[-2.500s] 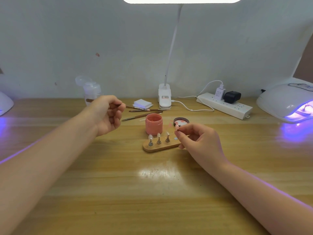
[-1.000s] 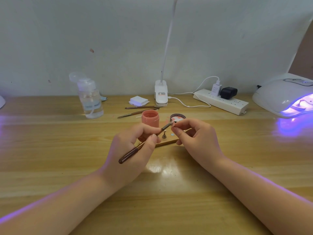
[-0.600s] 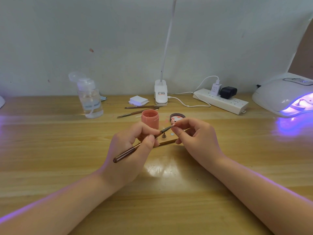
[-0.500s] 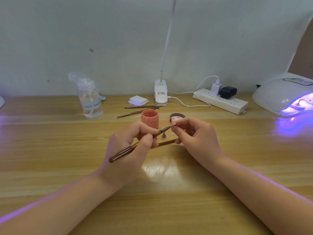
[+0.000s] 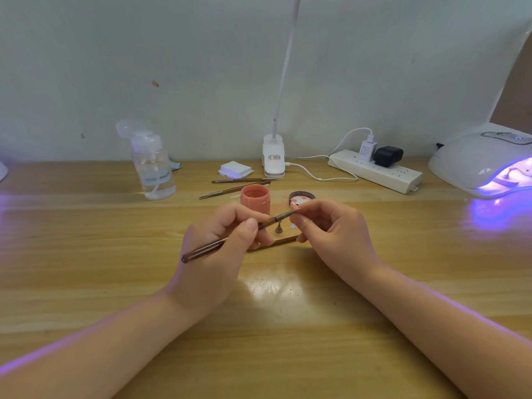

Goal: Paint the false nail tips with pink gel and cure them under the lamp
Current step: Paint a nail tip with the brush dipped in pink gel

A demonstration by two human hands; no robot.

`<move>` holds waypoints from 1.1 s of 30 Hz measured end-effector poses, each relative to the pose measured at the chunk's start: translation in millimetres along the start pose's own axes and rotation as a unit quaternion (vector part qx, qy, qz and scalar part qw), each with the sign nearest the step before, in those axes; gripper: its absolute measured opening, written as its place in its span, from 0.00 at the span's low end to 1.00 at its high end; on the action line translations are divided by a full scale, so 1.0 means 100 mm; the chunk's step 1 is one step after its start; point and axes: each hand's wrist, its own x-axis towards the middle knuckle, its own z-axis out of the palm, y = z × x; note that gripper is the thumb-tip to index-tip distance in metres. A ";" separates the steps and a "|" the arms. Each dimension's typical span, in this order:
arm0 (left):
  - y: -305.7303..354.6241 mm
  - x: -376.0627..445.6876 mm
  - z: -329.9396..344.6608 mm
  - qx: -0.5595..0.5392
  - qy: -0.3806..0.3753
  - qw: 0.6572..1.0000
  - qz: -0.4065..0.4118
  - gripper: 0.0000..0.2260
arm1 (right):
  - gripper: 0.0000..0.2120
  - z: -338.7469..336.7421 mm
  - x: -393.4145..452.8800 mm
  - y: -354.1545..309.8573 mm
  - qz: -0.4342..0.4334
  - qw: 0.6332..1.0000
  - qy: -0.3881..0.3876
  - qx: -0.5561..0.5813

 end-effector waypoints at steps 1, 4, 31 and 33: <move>-0.01 0.01 0.00 0.002 0.005 1.000 -0.010 0.07 | 0.07 0.00 0.00 0.00 -0.001 1.000 -0.003 -0.002; -0.02 0.03 -0.02 0.012 0.020 1.000 -0.018 0.09 | 0.07 0.00 0.00 0.00 -0.001 1.000 -0.008 -0.001; 0.00 -0.04 -0.02 0.037 -0.019 0.999 0.019 0.07 | 0.09 0.01 -0.01 -0.02 0.004 1.000 0.021 -0.019; 0.00 -0.04 -0.02 0.028 -0.008 0.999 0.023 0.08 | 0.07 0.01 -0.01 -0.02 0.010 1.000 0.022 -0.011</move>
